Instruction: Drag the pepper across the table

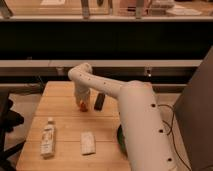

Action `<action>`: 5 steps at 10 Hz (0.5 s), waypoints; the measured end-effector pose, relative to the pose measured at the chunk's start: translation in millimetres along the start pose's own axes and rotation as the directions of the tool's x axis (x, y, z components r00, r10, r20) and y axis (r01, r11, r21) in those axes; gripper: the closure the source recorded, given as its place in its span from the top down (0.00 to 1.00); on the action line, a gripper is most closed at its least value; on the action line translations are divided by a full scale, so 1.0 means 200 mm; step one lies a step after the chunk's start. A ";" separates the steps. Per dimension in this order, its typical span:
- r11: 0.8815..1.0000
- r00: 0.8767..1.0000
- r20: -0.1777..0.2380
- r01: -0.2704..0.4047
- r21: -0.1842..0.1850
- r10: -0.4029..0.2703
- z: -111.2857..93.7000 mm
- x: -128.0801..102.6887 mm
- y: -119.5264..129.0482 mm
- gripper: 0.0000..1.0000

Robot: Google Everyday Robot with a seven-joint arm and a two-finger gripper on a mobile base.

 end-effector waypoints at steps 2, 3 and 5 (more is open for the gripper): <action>1.000 1.000 0.002 -0.003 0.006 0.003 -0.01 -0.02 0.04 0.00; 1.000 1.000 0.002 -0.005 0.009 0.005 -0.01 -0.03 0.08 0.00; 1.000 1.000 0.002 -0.008 0.014 0.008 -0.01 -0.05 0.09 0.00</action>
